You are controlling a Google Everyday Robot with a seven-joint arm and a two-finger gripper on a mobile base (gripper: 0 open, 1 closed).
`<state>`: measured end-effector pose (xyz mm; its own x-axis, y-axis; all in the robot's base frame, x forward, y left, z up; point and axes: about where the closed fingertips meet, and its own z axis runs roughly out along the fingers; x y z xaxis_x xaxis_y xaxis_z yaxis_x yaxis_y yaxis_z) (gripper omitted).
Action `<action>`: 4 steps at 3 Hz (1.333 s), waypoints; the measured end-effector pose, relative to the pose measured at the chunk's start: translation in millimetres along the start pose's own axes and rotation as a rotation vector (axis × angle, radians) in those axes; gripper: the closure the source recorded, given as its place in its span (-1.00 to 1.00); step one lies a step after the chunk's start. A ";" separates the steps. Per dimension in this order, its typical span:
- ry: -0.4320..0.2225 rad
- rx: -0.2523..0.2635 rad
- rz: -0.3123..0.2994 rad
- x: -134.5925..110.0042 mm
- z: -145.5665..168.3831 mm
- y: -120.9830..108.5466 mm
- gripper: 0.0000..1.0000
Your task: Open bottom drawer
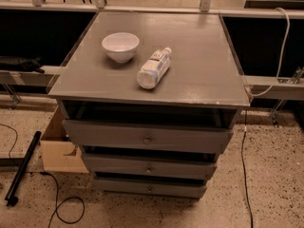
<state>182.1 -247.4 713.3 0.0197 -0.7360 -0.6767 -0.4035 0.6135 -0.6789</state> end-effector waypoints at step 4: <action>0.135 0.212 0.159 68.6 -23.2 -74.6 -1.00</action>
Offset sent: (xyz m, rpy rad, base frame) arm 0.0033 -0.1362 -0.0064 0.0231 0.0662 -0.2603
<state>192.3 -350.2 724.2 -0.1560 -0.6488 -0.7448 -0.1917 0.7596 -0.6215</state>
